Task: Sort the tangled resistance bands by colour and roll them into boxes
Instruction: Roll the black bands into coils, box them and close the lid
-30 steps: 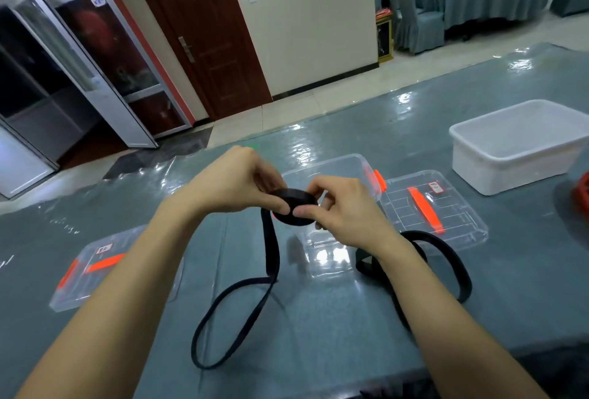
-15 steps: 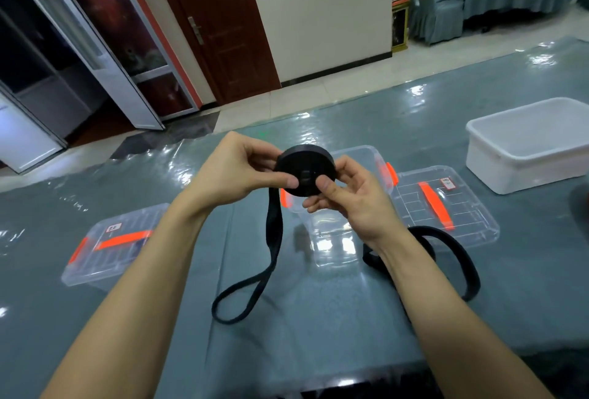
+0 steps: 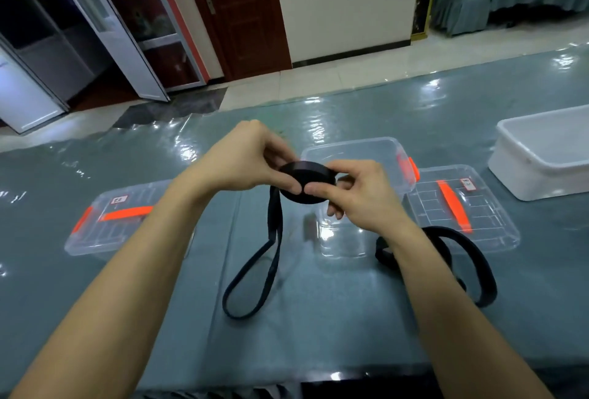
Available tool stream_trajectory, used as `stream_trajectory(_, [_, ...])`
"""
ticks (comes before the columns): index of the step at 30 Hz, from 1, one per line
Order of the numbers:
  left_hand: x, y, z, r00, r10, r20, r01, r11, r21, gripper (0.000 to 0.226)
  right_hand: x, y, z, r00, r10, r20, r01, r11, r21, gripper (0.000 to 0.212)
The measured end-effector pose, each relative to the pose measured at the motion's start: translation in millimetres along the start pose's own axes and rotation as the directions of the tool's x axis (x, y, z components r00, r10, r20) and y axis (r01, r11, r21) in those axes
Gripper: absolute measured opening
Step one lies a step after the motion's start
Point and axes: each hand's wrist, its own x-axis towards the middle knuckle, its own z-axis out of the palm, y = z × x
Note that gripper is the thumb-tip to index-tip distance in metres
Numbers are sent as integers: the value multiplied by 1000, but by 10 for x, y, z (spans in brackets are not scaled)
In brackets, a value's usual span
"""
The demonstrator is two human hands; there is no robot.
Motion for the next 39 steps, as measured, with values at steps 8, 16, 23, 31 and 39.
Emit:
stream_trajectory(8, [-250, -468, -5, 964, -110, -242, -57, 804, -592, 30, 259, -94, 379, 1000, 24, -20, -15, 930, 368, 20])
stream_trajectory(16, [-228, -658, -697, 983, -83, -163, 50, 979, -200, 27, 592, -226, 725, 995, 25, 101, -55, 949, 310, 15])
stream_trajectory(23, [-272, -819, -1063, 969, -141, -201, 84, 959, -269, 29, 985, -543, 896, 979, -31, 201, 3, 991, 136, 28])
stream_trajectory(31, [-44, -599, -1707, 995, 22, -96, 22, 901, 433, 28, 1606, -1280, 1012, 935, -136, 329, 291, 824, -486, 23])
stream_trajectory(39, [-71, -1002, -1532, 984, -69, -164, 38, 982, -183, 27, 1530, -1164, 839, 977, -132, 168, 176, 944, -278, 16])
